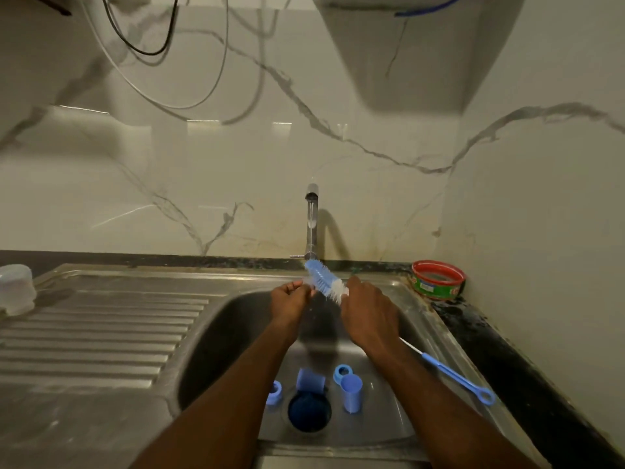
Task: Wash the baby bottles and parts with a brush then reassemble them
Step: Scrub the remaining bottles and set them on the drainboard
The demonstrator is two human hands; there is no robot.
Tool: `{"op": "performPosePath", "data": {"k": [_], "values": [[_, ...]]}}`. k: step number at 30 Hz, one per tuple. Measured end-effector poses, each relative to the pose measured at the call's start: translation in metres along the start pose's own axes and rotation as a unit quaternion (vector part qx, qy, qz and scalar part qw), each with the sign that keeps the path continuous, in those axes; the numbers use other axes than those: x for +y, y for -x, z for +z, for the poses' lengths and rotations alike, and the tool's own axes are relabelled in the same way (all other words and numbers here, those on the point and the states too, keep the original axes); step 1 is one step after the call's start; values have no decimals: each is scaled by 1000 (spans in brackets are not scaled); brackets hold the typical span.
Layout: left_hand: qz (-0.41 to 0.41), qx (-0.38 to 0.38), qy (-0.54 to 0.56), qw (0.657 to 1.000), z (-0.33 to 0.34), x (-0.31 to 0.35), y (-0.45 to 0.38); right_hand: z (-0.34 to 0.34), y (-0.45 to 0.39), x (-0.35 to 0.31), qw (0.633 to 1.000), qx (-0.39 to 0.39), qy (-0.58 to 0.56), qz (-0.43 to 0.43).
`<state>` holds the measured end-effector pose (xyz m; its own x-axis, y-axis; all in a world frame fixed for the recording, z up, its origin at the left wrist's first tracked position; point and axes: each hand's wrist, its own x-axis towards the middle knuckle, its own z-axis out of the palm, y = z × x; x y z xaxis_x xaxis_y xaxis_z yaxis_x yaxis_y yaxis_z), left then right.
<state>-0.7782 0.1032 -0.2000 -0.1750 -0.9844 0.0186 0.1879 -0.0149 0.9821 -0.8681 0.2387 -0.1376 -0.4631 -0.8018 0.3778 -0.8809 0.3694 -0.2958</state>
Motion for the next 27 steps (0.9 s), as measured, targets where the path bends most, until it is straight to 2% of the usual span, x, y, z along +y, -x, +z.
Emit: {"op": "performPosePath", "data": {"k": [6,12,16,20,24,27], "values": [[25,36,5,999,1,1,-8,0,0,-5,1000,0,1,-12],[-52,84,86,991,-5,2,-6,-2,7,-8,999,0,8,-32],[-54,103,73,990,-6,4,-7,-6,8,-6,999,37,3,-11],[-53,79,59,994,-3,2,-3,-9,7,-6,999,53,8,4],[-26,63,11,998,-1,-1,0,-2,7,-13,1000,22,16,-3],[-39,15,6,999,-1,-5,-2,3,1,-15,999,2,33,3]]}}
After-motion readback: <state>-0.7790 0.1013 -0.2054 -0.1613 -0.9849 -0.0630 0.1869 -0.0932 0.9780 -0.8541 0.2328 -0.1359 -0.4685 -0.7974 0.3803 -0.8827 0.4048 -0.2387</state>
